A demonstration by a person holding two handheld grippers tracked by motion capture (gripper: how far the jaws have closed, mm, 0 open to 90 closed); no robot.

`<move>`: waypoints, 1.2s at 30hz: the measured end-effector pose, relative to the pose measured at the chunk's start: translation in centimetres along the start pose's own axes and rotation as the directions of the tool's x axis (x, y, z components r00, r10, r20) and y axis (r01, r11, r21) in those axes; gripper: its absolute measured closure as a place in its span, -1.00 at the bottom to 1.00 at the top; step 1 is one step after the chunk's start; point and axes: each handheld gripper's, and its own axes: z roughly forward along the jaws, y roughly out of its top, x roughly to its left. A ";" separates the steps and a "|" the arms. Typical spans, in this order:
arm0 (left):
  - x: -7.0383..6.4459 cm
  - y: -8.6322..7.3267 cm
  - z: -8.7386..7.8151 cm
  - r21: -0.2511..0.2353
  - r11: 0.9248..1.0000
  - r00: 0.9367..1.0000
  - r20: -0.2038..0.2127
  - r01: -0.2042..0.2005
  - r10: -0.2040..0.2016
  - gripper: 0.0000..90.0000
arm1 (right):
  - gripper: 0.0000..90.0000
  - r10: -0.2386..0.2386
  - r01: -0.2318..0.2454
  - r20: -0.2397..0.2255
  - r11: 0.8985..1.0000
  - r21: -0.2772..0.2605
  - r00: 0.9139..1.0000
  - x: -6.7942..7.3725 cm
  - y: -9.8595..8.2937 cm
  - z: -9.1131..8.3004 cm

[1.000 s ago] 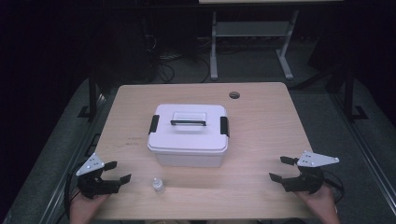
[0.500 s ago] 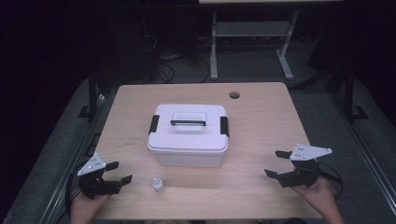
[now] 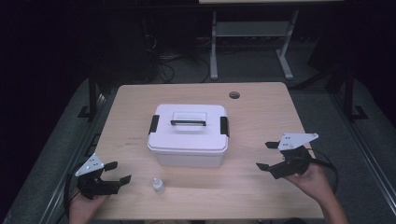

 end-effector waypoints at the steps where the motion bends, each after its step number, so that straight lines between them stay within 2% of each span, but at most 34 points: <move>1: 0.0 0.0 0.0 -0.001 1.000 1.000 0.001 0.000 0.000 -0.60 | -0.58 -0.003 0.003 -0.005 1.000 0.006 1.000 0.0 0.3 0.1; 11: 0.1 -0.1 0.0 0.005 1.000 1.000 0.003 0.002 -0.002 -0.60 | -0.57 -0.038 0.039 -0.030 0.998 0.039 0.999 -0.9 2.1 0.5; 13: 0.1 -0.1 0.0 0.003 1.000 1.000 0.003 0.003 -0.003 -0.60 | -0.57 -0.044 0.046 -0.037 0.997 0.060 0.998 -1.2 2.5 0.6; 15: 0.2 -0.1 0.0 0.003 1.000 1.000 0.003 0.002 -0.002 -0.60 | -0.57 -0.069 0.071 -0.034 0.995 0.076 0.997 -1.5 3.0 0.7; 20: 0.3 -0.2 0.0 0.010 1.000 1.000 0.001 0.001 -0.001 -0.60 | -0.57 -0.086 0.091 -0.061 0.992 0.086 0.994 -2.2 4.7 0.5; 26: 0.4 -0.3 -0.2 0.010 1.000 1.000 0.001 0.004 -0.004 -0.60 | -0.60 -0.139 0.147 -0.079 0.983 0.110 0.987 -2.5 6.9 0.8; 29: 0.5 -0.4 -0.3 0.004 1.000 1.000 0.000 0.012 -0.012 -0.60 | -0.61 -0.148 0.161 -0.107 0.980 0.121 0.983 -2.5 8.0 1.1; 36: 0.7 -0.5 -0.4 -0.002 1.000 1.000 -0.003 0.019 -0.019 -0.60 | -0.62 -0.204 0.221 -0.134 0.967 0.129 0.970 -2.3 11.0 1.4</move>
